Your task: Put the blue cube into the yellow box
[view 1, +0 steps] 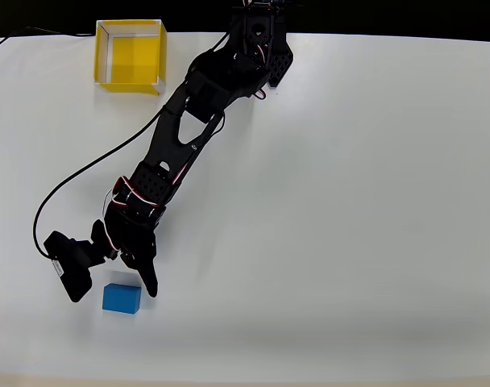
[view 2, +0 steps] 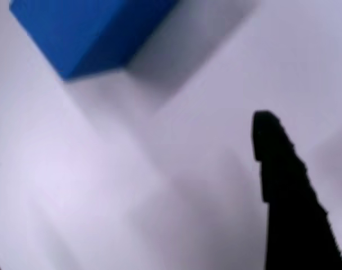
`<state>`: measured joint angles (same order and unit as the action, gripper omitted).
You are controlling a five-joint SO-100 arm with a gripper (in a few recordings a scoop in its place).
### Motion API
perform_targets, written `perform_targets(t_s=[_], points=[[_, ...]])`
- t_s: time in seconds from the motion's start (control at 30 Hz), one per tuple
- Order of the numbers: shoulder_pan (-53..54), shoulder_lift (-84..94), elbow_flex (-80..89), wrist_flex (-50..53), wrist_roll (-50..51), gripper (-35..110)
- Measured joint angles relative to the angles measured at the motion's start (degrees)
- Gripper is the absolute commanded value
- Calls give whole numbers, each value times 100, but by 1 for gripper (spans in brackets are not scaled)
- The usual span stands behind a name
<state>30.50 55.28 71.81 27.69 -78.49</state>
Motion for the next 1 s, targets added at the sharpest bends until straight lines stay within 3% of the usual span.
perform_targets(t_s=[0.27, 0.53, 1.0], points=[[-9, -800, -466, -976, -1371, 61], [-9, -1292, -1072, -1327, -2118, 61], [-9, -2329, -2021, -1846, -2109, 64]])
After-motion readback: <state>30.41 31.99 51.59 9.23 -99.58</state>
